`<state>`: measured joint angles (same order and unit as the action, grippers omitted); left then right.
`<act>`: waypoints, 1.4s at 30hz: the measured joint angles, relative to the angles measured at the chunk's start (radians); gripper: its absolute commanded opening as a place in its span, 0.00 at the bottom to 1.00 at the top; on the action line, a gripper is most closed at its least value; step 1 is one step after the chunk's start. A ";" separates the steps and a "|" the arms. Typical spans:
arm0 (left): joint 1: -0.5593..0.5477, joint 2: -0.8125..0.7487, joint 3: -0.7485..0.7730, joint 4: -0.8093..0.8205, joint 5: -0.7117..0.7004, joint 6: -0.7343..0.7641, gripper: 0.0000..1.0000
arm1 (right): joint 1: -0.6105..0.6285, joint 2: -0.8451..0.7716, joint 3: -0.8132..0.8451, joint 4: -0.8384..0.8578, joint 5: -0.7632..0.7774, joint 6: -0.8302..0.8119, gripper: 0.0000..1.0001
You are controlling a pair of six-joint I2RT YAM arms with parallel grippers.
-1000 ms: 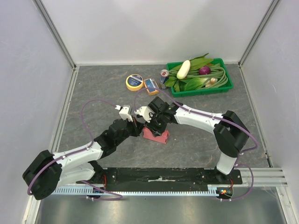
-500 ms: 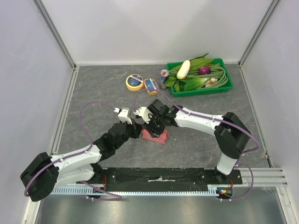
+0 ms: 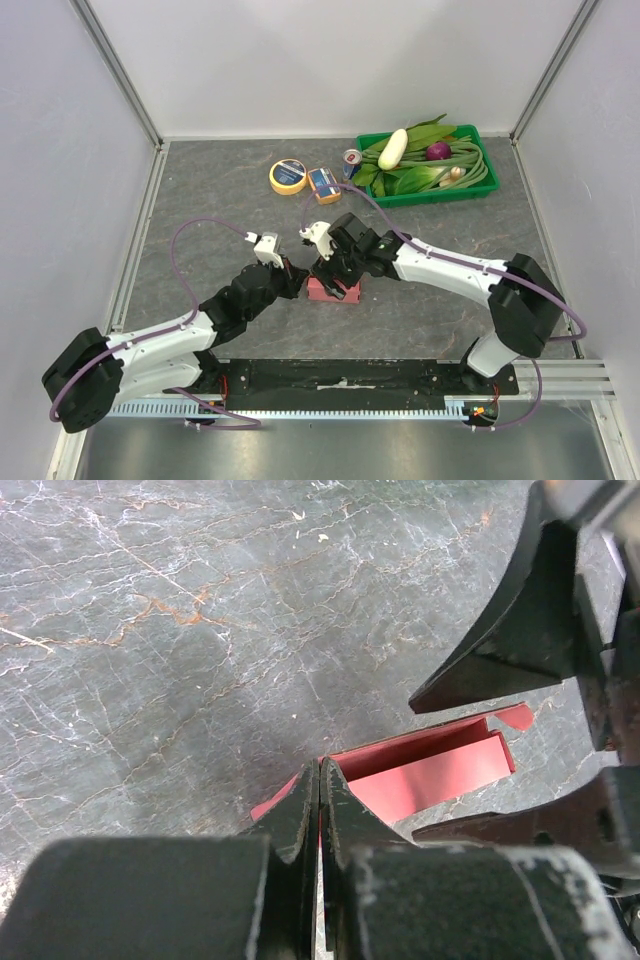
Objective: Fold the paper box
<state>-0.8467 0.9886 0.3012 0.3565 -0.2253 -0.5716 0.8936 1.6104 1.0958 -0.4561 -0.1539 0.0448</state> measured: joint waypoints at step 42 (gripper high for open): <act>-0.065 0.012 0.045 -0.133 -0.066 -0.095 0.02 | 0.006 -0.197 -0.073 0.031 0.208 0.173 0.74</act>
<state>-0.9115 1.0004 0.3466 0.2234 -0.2909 -0.6662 0.8993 1.4136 1.0229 -0.4252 0.0536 0.2176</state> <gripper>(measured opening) 0.023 0.778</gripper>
